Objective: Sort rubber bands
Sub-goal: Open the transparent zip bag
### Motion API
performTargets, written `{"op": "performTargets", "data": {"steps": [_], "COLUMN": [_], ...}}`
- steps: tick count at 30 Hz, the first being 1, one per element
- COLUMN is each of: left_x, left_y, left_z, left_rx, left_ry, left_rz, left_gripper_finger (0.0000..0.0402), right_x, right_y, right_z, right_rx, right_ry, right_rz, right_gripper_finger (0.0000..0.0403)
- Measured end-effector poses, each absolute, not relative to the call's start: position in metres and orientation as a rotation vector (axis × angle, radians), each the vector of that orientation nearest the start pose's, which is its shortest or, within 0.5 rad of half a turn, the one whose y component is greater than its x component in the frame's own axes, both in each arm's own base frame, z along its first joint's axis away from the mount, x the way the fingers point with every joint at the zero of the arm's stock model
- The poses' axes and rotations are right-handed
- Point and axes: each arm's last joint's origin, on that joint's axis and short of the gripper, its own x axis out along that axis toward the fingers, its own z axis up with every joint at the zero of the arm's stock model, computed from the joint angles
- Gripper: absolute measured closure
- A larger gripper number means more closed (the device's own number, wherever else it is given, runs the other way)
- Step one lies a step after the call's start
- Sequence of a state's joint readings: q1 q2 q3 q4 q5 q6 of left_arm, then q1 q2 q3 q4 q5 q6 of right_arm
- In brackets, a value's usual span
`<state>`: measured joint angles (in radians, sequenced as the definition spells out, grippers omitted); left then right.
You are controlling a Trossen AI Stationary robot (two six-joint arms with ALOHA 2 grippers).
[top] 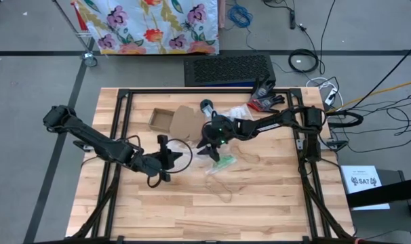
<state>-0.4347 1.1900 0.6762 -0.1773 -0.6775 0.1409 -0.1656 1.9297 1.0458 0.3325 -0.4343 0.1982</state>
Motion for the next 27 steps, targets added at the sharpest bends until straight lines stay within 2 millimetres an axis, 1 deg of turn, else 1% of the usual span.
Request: {"op": "performTargets", "data": {"steps": [3,5,8,13,15,17,20,23,25,27], "left_x": [0.221,0.220,0.219,0.209,0.203,0.196,0.193,0.193,0.193,0.192], "left_y": [-0.082,-0.082,-0.082,-0.081,-0.079,-0.077,-0.076,-0.076,-0.076,-0.076], "left_z": [0.223,0.219,0.208,0.176,0.160,0.147,0.133,0.124,0.120,0.115], "left_rx": [0.501,0.483,0.351,0.082,-0.034,-0.108,-0.152,-0.166,-0.172,-0.177], "left_ry": [0.605,0.614,0.634,0.739,0.795,0.837,0.826,0.795,0.795,0.812], "left_rz": [0.198,0.203,0.206,0.180,0.191,0.214,0.224,0.203,0.203,0.193], "left_gripper_finger": [0.0401,0.0401,0.0401,0.0401,0.0401,0.0401,0.0401,0.0402,0.0402,0.0402], "right_x": [0.391,0.390,0.390,0.390,0.390,0.390,0.391,0.392,0.397,0.405], "right_y": [-0.053,-0.052,-0.053,-0.052,-0.052,-0.052,-0.050,-0.047,-0.045,-0.038], "right_z": [0.151,0.151,0.151,0.150,0.150,0.150,0.150,0.148,0.143,0.137], "right_rx": [0.379,0.383,0.390,0.390,0.399,0.409,0.444,0.443,0.433,0.402], "right_ry": [0.550,0.550,0.554,0.569,0.566,0.568,0.568,0.577,0.604,0.650], "right_rz": [0.294,0.308,0.295,0.269,0.266,0.262,0.245,0.143,0.093,0.089], "right_gripper_finger": [0.0250,0.0250,0.0250,0.0250,0.0250,0.0250,0.0250,0.0250,0.0250,0.0250]}}
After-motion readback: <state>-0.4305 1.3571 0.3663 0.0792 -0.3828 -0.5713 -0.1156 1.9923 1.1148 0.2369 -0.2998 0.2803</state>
